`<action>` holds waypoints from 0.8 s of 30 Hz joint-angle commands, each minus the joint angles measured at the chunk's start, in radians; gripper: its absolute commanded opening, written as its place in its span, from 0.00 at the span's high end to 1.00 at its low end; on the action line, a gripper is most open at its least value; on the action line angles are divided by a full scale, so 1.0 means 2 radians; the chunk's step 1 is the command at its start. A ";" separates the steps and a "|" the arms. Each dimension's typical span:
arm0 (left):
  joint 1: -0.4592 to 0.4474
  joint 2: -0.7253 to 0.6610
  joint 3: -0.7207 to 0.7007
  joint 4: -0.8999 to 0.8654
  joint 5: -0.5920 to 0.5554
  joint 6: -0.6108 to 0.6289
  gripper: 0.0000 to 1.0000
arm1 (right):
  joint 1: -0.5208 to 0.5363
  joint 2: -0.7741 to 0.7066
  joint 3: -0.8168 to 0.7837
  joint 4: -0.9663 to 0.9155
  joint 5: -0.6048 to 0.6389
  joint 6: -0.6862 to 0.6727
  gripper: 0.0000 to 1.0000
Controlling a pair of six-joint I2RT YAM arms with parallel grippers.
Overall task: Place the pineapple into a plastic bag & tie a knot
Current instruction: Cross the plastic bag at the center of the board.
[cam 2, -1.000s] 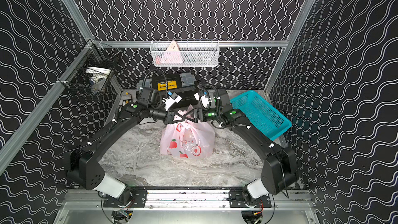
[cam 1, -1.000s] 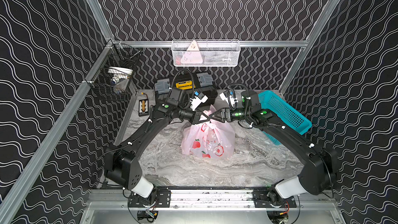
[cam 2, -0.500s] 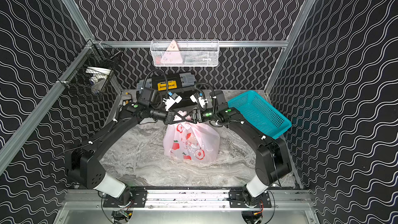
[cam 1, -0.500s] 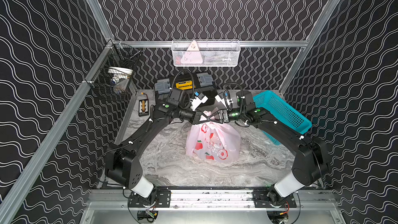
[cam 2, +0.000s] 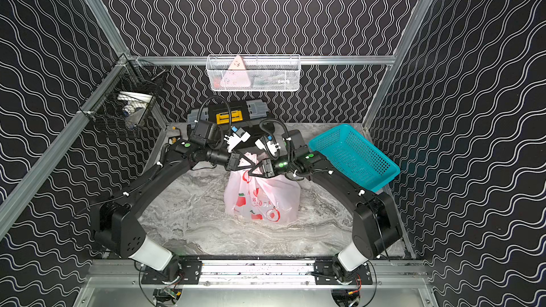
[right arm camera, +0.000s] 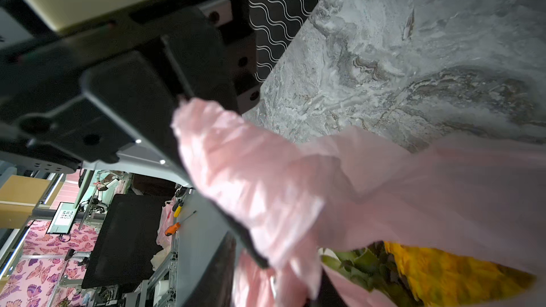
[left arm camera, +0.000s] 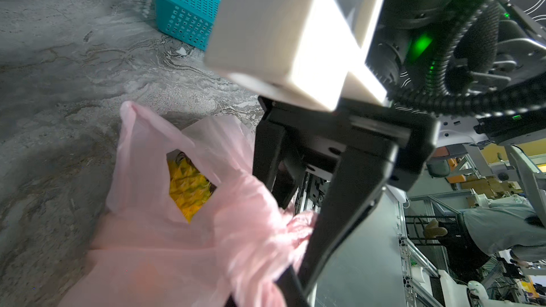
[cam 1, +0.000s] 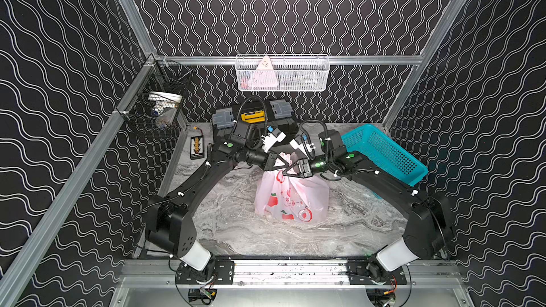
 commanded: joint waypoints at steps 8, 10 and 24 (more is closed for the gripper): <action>0.000 -0.011 0.005 0.006 0.025 0.014 1.00 | 0.001 0.000 0.009 -0.053 0.033 -0.021 0.63; 0.000 -0.011 0.005 0.008 0.030 0.013 1.00 | -0.006 -0.009 0.004 -0.046 0.024 -0.011 0.51; -0.015 0.028 0.053 0.025 0.109 0.013 1.00 | -0.042 -0.073 -0.024 -0.025 -0.037 0.011 0.53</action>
